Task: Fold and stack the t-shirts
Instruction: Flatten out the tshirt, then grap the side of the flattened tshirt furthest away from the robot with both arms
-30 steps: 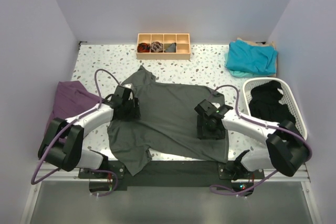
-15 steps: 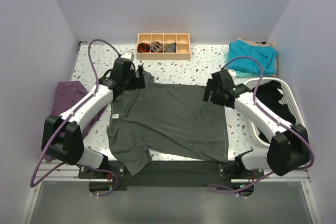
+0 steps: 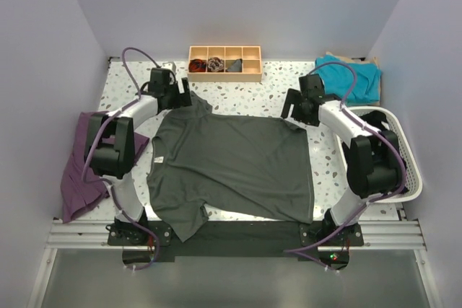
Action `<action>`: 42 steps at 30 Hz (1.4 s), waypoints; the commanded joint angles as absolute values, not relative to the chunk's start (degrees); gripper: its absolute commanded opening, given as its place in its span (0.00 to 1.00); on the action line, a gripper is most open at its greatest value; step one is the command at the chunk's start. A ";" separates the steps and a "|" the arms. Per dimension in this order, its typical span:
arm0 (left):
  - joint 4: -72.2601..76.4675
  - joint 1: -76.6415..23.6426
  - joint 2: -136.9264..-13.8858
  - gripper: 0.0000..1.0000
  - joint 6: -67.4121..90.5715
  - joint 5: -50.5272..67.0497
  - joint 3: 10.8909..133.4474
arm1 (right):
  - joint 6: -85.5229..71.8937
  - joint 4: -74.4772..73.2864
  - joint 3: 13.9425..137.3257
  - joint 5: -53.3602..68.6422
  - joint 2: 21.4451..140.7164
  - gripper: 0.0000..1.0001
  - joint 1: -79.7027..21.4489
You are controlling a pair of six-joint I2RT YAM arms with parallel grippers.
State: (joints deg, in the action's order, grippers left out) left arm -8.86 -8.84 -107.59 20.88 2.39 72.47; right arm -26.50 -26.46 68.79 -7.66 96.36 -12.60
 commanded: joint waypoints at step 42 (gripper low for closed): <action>2.02 -7.65 -126.12 0.86 17.40 13.27 86.22 | -22.59 -30.50 76.47 -1.14 109.69 0.69 -10.37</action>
